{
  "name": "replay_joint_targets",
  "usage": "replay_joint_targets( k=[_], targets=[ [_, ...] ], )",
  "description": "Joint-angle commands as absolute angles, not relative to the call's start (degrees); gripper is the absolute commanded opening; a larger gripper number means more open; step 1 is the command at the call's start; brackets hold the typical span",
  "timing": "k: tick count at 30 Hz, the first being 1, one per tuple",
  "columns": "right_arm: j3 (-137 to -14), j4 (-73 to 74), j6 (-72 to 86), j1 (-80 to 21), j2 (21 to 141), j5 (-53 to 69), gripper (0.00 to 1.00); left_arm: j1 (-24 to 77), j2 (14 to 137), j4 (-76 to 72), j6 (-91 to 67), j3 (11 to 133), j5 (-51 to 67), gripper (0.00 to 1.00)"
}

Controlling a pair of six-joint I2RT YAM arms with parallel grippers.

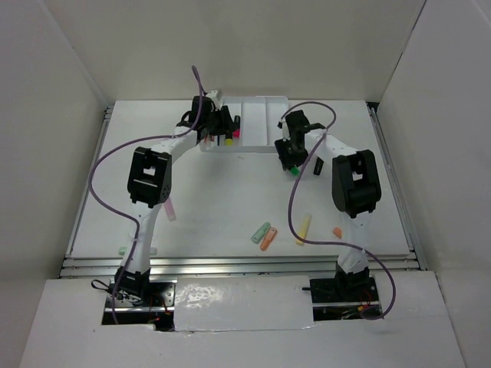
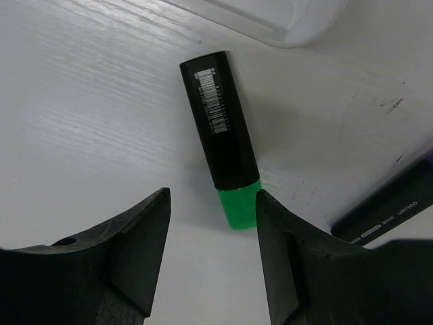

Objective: Sort the stationery into containers
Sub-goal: Pick up the pen from the center of the board.

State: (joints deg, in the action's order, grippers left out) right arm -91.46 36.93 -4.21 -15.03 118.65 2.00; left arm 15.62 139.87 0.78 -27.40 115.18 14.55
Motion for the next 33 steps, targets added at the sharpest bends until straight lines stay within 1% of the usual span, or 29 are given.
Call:
replay_joint_targets(
  k=[1,6,7,9,10,12,13,14,15,16,18,19,21,22,25,27,29,33],
  targets=[
    [-93.9,37.9,-6.5,-15.6,119.6,-4.1,0.6,15.5,133.1,-2.0,-28.6,113.6,18.3,0.58],
    [-95.7,38.8,-7.6,-15.5,121.5,-5.4,0.57,13.1,125.4,-2.7,-32.3,108.1,22.1,0.58],
    [-96.4,39.6,-8.0,-15.5,122.3,-4.9,0.53,12.7,124.2,-2.9,-32.7,107.1,23.1,0.58],
    [-98.0,42.1,-8.9,-15.6,123.4,-4.2,0.51,11.4,120.7,-2.4,-34.1,104.3,25.1,0.57],
    [-98.4,42.6,-9.1,-15.6,124.3,-4.4,0.48,11.0,119.5,-2.3,-34.6,103.2,25.9,0.57],
    [-98.9,44.0,-9.9,-15.5,124.5,-4.1,0.47,9.3,115.6,-3.2,-36.9,98.5,28.6,0.56],
    [-98.8,44.4,-10.4,-15.6,124.7,-3.4,0.42,8.8,113.8,-3.9,-37.7,96.6,29.3,0.55],
    [-98.9,45.0,-10.6,-15.7,124.9,-3.3,0.4,8.0,112.3,-4.9,-38.2,92.0,29.9,0.55],
    [-99.0,46.0,-11.2,-15.9,124.9,-3.3,0.37,7.7,108.5,-6.7,-39.4,89.4,30.1,0.54],
    [-99.0,46.4,-11.4,-15.9,124.9,-2.6,0.29,7.6,106.6,-7.6,-39.8,87.3,30.8,0.54],
    [-98.2,46.4,-11.3,-16.1,124.3,-1.9,0.19,7.7,101.3,-8.8,-40.3,81.1,31.1,0.54],
    [-98.0,46.6,-11.1,-16.0,122.6,-1.2,0.1,7.9,99.8,-8.9,-40.4,79.6,31.4,0.54],
    [-97.6,47.3,-8.7,-16.3,118.5,5.2,0.05,9.2,95.5,-8.8,-40.8,74.4,31.2,0.54],
    [-97.4,47.1,-7.7,-17.0,116.7,9.4,0.0,10.8,94.2,-8.7,-40.8,72.8,30.5,0.54],
    [-95.6,44.7,-1.6,-19.2,110.3,15.3,0.0,14.7,89.1,-9.3,-40.3,67.0,28.4,0.54],
    [-93.5,41.8,2.8,-20.5,106.8,20.6,0.0,17.1,86.2,-9.6,-39.8,63.7,25.0,0.55],
    [-92.8,41.0,3.9,-23.4,105.1,20.9,0.0,19.9,85.8,-9.3,-40.2,62.7,23.6,0.55],
    [-89.7,38.3,7.4,-26.5,101.0,22.1,0.0,21.6,86.9,-10.0,-43.5,61.5,22.9,0.54]
  ],
)
